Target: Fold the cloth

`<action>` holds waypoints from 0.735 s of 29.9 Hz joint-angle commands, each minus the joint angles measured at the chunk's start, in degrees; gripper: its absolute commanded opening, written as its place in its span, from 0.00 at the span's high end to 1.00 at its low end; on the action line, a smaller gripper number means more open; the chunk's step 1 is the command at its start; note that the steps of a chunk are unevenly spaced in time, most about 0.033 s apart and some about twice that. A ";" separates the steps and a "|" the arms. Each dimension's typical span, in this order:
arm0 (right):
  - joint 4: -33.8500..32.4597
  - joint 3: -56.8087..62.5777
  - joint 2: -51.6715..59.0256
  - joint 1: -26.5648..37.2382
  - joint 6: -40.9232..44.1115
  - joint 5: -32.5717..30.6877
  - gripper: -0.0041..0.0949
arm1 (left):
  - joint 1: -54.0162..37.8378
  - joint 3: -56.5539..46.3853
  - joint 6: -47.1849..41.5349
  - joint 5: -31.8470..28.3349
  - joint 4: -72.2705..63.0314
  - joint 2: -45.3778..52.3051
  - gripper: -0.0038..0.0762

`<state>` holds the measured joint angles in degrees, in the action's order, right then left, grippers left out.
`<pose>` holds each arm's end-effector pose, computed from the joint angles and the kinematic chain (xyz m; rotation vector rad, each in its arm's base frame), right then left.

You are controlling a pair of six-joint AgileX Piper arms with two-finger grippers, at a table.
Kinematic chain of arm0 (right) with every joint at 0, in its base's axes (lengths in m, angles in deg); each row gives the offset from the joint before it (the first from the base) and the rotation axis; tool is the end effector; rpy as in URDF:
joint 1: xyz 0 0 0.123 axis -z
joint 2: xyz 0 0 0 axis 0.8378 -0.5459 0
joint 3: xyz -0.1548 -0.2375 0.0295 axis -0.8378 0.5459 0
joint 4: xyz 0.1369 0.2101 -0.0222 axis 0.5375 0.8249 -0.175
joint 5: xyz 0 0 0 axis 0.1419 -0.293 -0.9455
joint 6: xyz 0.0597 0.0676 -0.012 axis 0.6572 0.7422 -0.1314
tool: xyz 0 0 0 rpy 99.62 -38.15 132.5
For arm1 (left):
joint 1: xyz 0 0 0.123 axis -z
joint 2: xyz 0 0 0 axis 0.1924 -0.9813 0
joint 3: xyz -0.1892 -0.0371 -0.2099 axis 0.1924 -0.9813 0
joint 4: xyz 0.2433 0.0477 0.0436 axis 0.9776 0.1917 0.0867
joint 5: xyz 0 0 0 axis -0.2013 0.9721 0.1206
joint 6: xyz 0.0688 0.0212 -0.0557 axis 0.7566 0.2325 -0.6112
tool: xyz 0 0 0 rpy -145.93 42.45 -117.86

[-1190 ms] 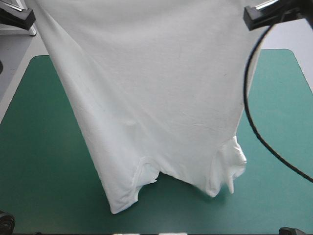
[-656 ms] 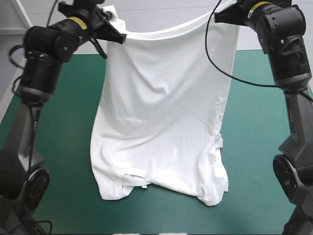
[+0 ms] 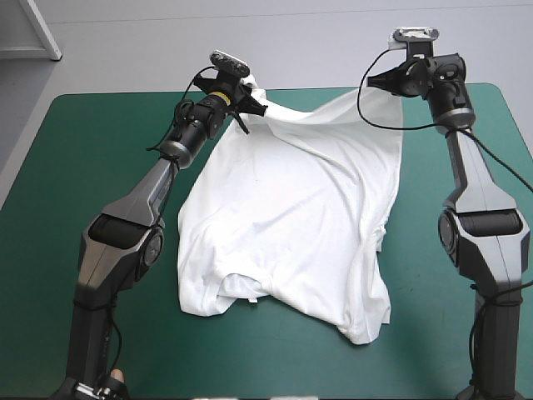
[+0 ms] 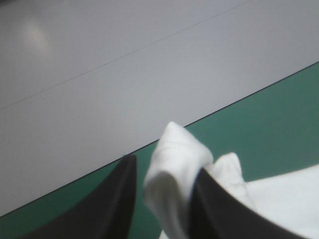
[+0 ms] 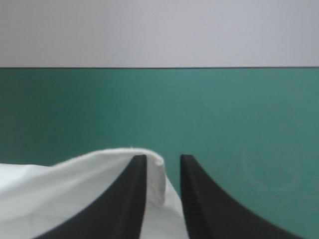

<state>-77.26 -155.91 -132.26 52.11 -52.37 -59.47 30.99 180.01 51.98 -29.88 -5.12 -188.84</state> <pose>0.5220 0.0396 0.3383 -0.0387 2.2178 0.0087 0.5282 -0.1904 0.2791 0.5321 1.7904 -0.0701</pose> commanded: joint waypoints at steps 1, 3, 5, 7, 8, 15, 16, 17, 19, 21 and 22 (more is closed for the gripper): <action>1.30 -1.64 1.15 0.60 -0.97 4.89 0.40 | -0.09 1.77 -1.25 -9.07 -0.39 2.35 0.33; 1.30 -1.64 0.64 0.60 -0.97 4.79 0.25 | -0.09 1.77 -1.37 -8.47 -0.20 2.07 0.24; 1.19 -1.64 1.22 0.60 -1.10 3.33 0.18 | -0.09 2.22 -1.19 -5.35 0.92 3.32 0.24; 1.47 -1.64 3.13 0.60 -2.22 1.20 0.20 | -0.09 3.10 -1.19 0.35 1.80 5.41 0.25; 1.92 -1.64 4.40 0.49 -2.93 -0.49 0.22 | -0.09 3.72 -1.19 4.50 1.80 6.94 0.25; 4.25 -1.64 13.36 0.49 -5.44 -16.72 0.33 | -0.09 6.24 -3.53 35.78 2.65 19.80 0.25; 5.01 -1.64 14.49 0.49 -5.44 -18.86 0.34 | -0.09 6.24 -3.53 38.83 2.65 21.16 0.25; 6.01 -1.53 15.54 0.49 -5.44 -21.02 0.35 | -0.09 6.24 -3.98 42.15 2.65 22.76 0.25; 8.93 -0.18 17.83 0.49 -5.44 -21.02 0.37 | -0.09 6.24 -5.25 47.56 2.65 25.22 0.25; 12.70 2.23 21.17 0.38 -5.69 -21.02 0.39 | -0.09 6.24 -6.06 53.62 2.75 27.55 0.25; 13.53 3.48 22.42 0.10 -5.69 -21.02 0.39 | -0.09 6.13 -6.56 56.15 2.78 28.48 0.25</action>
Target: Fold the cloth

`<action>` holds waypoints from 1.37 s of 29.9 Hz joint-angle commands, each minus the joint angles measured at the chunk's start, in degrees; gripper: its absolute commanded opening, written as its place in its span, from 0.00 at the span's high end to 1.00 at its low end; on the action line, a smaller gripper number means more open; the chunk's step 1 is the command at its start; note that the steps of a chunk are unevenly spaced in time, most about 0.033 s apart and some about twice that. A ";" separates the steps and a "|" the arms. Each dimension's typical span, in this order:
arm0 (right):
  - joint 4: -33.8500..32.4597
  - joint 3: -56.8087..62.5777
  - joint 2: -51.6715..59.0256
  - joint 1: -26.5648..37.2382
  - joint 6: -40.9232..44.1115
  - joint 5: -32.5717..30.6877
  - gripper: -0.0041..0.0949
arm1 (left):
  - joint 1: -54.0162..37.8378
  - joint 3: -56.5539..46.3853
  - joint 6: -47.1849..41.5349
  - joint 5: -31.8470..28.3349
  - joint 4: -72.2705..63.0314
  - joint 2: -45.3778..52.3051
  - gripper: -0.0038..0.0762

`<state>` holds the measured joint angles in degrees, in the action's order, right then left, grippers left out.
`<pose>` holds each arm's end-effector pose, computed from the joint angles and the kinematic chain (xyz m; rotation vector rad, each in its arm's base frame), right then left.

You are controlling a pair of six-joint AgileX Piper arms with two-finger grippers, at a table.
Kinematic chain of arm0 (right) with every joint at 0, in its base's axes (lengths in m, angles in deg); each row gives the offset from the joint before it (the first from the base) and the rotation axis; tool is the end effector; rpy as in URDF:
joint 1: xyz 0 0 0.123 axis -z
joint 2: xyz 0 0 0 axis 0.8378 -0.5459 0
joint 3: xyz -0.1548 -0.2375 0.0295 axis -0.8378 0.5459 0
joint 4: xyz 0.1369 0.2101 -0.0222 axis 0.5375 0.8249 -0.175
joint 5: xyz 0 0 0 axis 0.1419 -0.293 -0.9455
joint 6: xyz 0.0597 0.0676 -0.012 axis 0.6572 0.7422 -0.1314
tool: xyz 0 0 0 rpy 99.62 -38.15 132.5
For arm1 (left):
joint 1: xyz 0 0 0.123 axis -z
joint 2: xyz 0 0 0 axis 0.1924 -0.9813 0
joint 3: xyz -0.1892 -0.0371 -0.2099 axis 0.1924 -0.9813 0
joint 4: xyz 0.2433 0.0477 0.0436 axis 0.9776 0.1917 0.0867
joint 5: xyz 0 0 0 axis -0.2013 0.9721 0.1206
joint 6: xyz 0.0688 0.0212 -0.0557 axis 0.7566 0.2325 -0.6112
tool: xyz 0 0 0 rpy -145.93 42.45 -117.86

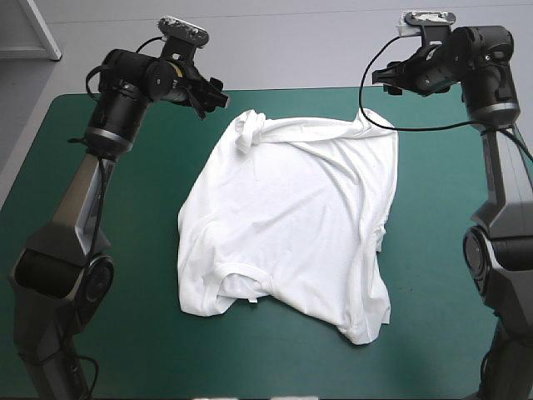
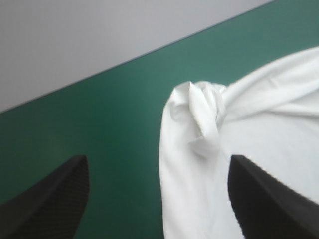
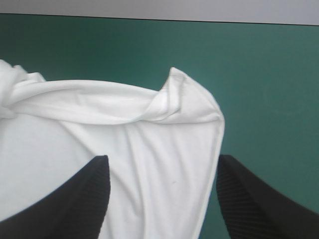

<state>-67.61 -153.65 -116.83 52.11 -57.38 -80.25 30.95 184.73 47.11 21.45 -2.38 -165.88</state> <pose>0.4303 0.0455 0.4314 -0.1361 2.3479 0.1669 0.4022 -0.1382 0.4358 0.5275 2.2147 -0.0190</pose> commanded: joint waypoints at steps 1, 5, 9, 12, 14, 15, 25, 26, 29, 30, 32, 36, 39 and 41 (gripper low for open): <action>4.13 3.35 8.49 -0.16 -0.82 -0.23 0.39 | -0.04 1.40 -2.65 7.43 0.04 6.28 0.25; 4.16 16.51 17.87 -1.76 -1.12 -0.23 0.39 | -0.04 -2.09 -4.34 9.38 -2.19 9.71 0.25; 4.44 33.68 28.44 -3.08 -1.71 -0.13 0.39 | 0.06 -11.53 -4.62 9.38 -7.29 14.61 0.25; 4.62 45.93 36.03 -3.66 -2.13 0.76 0.39 | 0.06 -22.48 -4.60 9.38 -8.48 20.12 0.25; 4.62 53.76 41.07 -3.66 -2.13 1.62 0.39 | 0.06 -31.32 -4.73 8.87 -7.49 24.16 0.25; 4.44 57.28 43.33 -3.66 -2.47 1.90 0.39 | 0.06 -35.89 -5.07 7.94 -7.04 26.26 0.25; 7.20 77.63 56.34 -3.66 -3.17 2.00 0.39 | 0.06 -71.20 -13.36 -6.12 -6.63 40.59 0.25; 7.77 78.67 56.76 -3.66 -3.17 2.13 0.39 | 0.06 -73.55 -13.36 -8.09 -7.90 40.48 0.25; 8.77 81.04 57.18 -3.66 -3.51 2.24 0.39 | 0.06 -78.72 -12.24 -14.73 -11.26 38.84 0.25; 8.77 81.55 57.18 -3.66 -3.61 2.24 0.39 | 0.06 -79.66 -12.00 -16.22 -11.86 38.16 0.25; 8.92 82.85 57.18 -3.66 -3.63 2.45 0.39 | 0.06 -80.31 -10.79 -18.74 -13.27 36.04 0.25; 8.92 83.72 57.18 -3.66 -3.71 2.49 0.39 | 0.06 -80.29 -10.16 -21.01 -13.37 31.93 0.25; 8.81 84.25 57.18 -3.66 -4.34 3.50 0.39 | 0.52 -80.29 -9.50 -21.70 -14.30 29.34 0.25; 8.92 84.25 57.18 -3.66 -4.34 4.45 0.39 | 1.76 -80.33 -9.52 -22.25 -15.35 27.94 0.25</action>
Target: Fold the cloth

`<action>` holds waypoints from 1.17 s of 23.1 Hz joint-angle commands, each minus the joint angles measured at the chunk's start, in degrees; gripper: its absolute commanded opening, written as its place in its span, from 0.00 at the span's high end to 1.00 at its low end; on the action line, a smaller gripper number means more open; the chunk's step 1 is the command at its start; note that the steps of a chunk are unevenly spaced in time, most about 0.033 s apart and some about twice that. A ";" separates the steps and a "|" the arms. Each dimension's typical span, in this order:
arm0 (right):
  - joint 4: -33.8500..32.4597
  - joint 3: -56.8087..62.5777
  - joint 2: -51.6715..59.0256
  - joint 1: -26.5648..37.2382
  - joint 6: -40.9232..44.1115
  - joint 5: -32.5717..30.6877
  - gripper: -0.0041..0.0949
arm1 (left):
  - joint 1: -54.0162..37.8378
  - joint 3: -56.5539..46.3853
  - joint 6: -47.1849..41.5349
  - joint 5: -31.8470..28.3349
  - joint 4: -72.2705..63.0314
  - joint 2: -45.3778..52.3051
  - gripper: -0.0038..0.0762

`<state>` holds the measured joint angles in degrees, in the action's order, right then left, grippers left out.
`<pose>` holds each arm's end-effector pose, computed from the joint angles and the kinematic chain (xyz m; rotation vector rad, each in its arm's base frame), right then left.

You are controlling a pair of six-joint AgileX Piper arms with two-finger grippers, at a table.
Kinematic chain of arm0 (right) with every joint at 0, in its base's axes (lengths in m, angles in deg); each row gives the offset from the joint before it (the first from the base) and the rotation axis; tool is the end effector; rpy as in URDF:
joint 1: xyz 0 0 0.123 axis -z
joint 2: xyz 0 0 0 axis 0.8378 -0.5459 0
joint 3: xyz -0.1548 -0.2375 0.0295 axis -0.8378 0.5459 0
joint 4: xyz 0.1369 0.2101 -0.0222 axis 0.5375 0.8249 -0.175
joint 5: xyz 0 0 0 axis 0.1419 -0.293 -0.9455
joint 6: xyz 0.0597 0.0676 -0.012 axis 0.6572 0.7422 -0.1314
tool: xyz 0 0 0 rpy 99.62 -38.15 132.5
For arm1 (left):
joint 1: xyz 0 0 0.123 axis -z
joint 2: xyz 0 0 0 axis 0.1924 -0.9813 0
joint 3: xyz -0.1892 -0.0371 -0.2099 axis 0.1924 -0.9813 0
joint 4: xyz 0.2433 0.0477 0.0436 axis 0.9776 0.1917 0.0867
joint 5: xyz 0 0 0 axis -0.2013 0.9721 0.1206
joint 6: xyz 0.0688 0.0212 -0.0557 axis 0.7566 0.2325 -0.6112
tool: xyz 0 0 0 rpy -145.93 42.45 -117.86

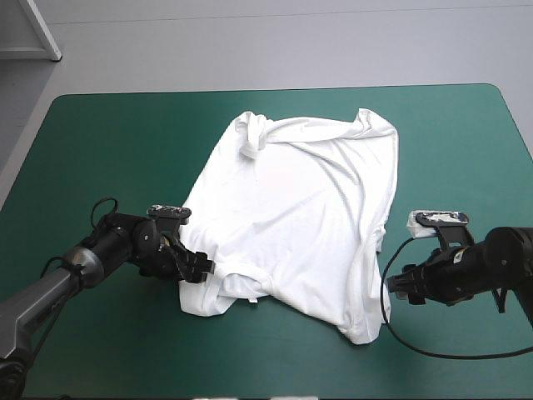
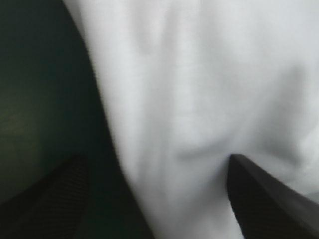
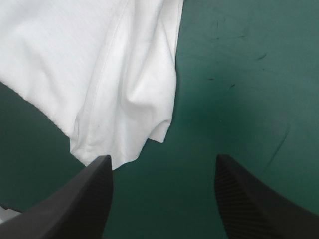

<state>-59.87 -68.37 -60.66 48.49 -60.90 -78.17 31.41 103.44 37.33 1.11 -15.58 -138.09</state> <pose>0.1618 0.0447 0.3122 -0.2567 2.8004 0.3548 0.2384 -0.0984 0.2161 0.3022 2.8627 -0.2520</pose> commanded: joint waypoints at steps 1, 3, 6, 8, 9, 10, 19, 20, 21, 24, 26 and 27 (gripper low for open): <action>1.18 -1.03 0.90 -0.04 -0.81 3.08 0.39 | 2.13 0.96 0.26 -2.43 -2.43 -0.21 0.25; 1.44 -1.03 0.78 -0.04 -0.81 4.40 0.39 | 4.19 0.96 0.00 -3.65 -2.44 -0.94 0.29; 2.39 -1.03 -0.67 -0.04 -1.36 4.73 0.39 | 6.88 0.86 -1.81 -4.50 -2.44 -1.92 0.42; 4.26 -1.03 -3.21 -0.04 -3.15 4.96 0.39 | 8.98 0.47 -2.86 -4.59 -2.44 -2.60 0.61; 4.44 -1.03 -3.94 -0.04 -3.15 5.19 0.39 | 9.51 0.25 -3.15 -4.80 -2.44 -2.90 0.68; 4.44 -1.03 -5.72 -0.04 -3.40 6.00 0.39 | 10.34 -0.50 -3.18 -5.72 -2.44 -3.32 0.81; 6.92 -0.47 -15.01 -7.98 -1.62 9.24 0.39 | 11.01 -1.29 -3.18 -8.06 -2.52 -3.32 0.96; 6.55 0.38 -15.24 -10.72 -0.40 10.56 0.39 | 11.01 -1.29 -3.18 -8.38 -2.52 -3.32 0.96; 5.26 2.24 -15.34 -14.99 2.60 12.94 0.39 | 11.01 -1.29 -3.18 -8.50 -2.52 -3.32 0.96; 2.18 6.91 -15.59 -23.49 9.46 18.76 0.39 | 11.01 -1.29 -3.18 -8.78 -2.52 -3.21 0.96; 0.74 10.35 -16.83 -28.79 12.94 23.69 0.39 | 11.01 -1.29 -3.18 -8.78 -2.52 -3.21 0.96; 0.00 10.87 -17.36 -29.87 14.50 24.89 0.41 | 11.01 -1.29 -3.18 -8.78 -2.52 -3.21 0.96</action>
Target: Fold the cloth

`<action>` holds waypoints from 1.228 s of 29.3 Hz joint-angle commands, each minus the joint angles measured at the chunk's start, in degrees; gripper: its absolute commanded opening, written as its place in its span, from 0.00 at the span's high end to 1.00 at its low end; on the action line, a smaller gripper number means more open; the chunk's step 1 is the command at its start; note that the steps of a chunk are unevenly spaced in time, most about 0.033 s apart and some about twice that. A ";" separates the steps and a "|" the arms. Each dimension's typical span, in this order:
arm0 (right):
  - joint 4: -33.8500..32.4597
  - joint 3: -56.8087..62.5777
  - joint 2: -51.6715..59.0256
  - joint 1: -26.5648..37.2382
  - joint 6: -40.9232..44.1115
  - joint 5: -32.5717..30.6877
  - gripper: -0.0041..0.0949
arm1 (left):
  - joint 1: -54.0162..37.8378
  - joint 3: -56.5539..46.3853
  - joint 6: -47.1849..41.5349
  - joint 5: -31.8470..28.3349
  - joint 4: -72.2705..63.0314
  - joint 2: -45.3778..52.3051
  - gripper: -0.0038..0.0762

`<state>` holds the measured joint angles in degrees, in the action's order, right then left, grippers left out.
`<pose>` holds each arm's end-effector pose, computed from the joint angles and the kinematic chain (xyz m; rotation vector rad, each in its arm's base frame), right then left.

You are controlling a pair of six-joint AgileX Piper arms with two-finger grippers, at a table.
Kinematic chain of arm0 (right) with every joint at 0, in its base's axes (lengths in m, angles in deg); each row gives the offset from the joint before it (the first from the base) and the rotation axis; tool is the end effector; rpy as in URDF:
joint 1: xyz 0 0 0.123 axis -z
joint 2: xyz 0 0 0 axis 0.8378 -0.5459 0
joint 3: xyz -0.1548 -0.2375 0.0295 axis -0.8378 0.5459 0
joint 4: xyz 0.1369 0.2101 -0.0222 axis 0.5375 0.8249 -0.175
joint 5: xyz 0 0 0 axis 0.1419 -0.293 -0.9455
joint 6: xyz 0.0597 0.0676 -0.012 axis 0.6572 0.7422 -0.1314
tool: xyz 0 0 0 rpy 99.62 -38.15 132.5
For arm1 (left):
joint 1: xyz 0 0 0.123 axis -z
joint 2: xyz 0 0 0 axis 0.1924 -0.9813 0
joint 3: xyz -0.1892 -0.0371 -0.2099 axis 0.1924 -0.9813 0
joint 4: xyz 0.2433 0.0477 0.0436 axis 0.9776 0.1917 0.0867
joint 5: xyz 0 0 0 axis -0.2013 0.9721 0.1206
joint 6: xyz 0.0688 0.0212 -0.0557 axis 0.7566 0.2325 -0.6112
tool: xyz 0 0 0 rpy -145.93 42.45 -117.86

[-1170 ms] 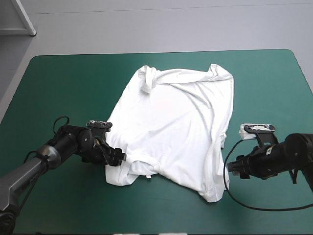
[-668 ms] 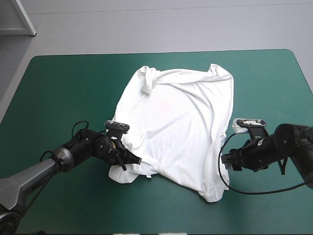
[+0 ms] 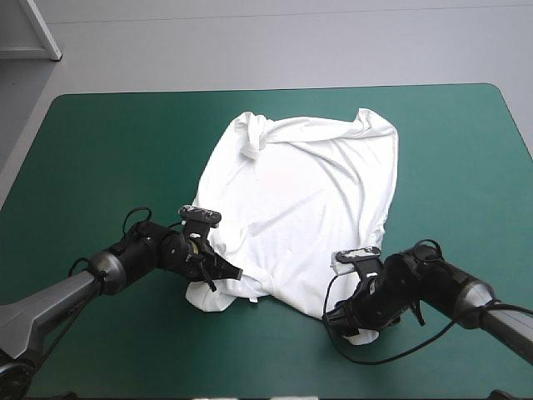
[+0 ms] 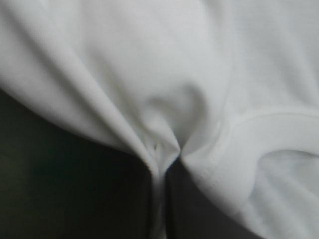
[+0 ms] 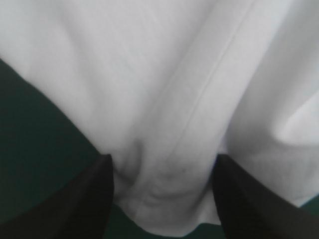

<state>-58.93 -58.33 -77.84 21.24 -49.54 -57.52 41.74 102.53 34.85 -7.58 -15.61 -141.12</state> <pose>0.1663 0.1411 0.2145 -0.5340 2.9549 0.4083 0.2301 -0.1455 0.2023 0.4669 2.7732 -0.3082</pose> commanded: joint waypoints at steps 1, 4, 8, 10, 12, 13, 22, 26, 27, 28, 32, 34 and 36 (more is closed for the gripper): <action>-3.04 1.52 -1.21 -4.31 4.97 5.31 0.49 | 0.68 -0.38 -0.70 0.14 -2.41 -0.18 0.96; -6.27 2.18 -1.82 -6.36 7.09 6.62 0.76 | 0.68 -0.38 -0.70 0.12 -2.41 -0.18 0.96; -10.37 2.04 -0.97 -7.37 9.23 6.94 0.96 | 0.68 -0.38 -0.70 -0.10 -2.41 0.04 0.96; -11.40 1.62 0.47 -7.37 10.26 6.60 0.96 | 0.68 -0.38 -0.70 -0.23 -2.41 0.65 0.96; -12.46 0.28 3.63 -7.37 11.46 5.73 0.96 | 0.68 0.48 -0.70 -0.23 -1.96 2.47 0.96; -13.02 -0.52 4.98 -7.37 11.86 4.86 0.96 | 0.68 1.09 -0.70 -0.23 -1.81 3.78 0.96; -24.24 -19.85 16.70 -7.37 15.06 -10.26 0.96 | 0.68 21.63 -0.80 12.36 6.70 14.55 0.96; -31.10 -33.28 16.93 -7.37 14.59 -19.34 0.96 | 0.68 36.94 0.37 21.13 13.19 15.09 0.96; -33.23 -36.75 16.77 -7.37 14.14 -20.95 0.96 | 0.68 40.95 1.31 22.54 14.17 15.09 0.96; -35.43 -39.54 16.37 -7.37 13.81 -21.71 0.96 | 0.68 44.10 1.92 23.17 15.17 15.09 0.96; -41.89 -52.89 14.55 -7.37 11.07 -22.87 0.96 | 0.68 59.23 4.34 24.57 18.74 14.17 0.96; -43.86 -60.16 13.08 -7.37 8.90 -22.87 0.96 | 0.68 65.56 6.58 24.62 19.08 13.39 0.96; -45.05 -67.34 11.03 -7.37 6.49 -22.87 0.96 | 0.68 71.89 8.63 24.77 19.08 12.48 0.96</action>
<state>-99.20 -116.16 -65.32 13.77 -39.70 -80.31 42.29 166.47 40.95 20.39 1.74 -129.02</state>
